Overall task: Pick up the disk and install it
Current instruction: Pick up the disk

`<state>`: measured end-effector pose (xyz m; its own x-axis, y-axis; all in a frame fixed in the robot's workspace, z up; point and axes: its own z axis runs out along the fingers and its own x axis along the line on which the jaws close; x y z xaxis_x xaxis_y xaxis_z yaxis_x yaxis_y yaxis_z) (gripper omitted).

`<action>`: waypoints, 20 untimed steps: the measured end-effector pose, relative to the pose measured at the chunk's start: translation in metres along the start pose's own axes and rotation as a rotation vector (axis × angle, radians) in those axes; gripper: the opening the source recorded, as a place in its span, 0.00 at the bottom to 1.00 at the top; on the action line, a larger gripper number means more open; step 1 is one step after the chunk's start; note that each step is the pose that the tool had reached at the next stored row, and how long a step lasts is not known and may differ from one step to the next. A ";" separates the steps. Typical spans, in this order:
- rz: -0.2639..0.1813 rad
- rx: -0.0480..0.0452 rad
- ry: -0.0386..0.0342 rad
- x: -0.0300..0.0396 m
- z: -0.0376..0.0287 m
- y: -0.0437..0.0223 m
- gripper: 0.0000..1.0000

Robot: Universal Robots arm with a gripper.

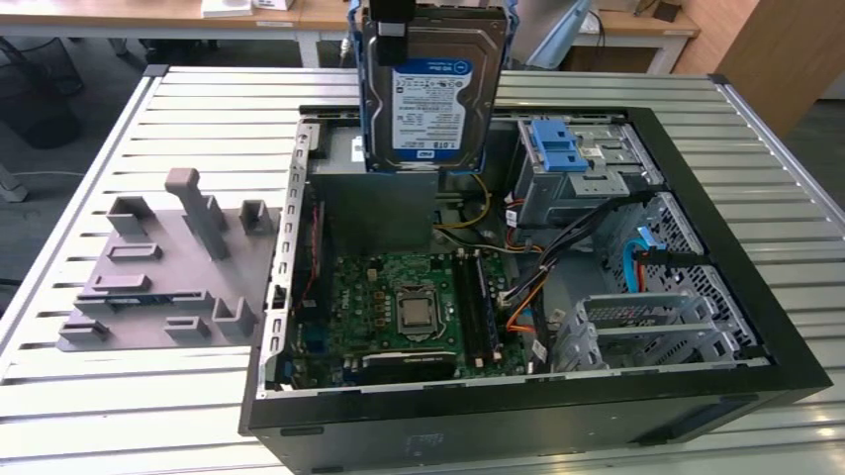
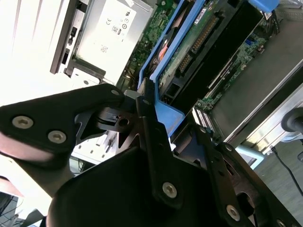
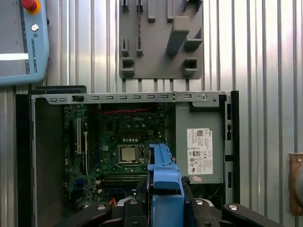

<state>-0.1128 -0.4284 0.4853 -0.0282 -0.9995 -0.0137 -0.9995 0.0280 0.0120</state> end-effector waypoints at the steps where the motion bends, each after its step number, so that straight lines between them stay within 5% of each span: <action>1: 0.000 0.0000 0.0000 0.0000 0.0000 0.0000 0.36; 20: 0.000 0.0031 0.0000 0.0086 -0.0002 -0.0008 0.36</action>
<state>-0.1123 -0.4371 0.4853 -0.0283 -0.9995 -0.0137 -0.9996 0.0282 0.0090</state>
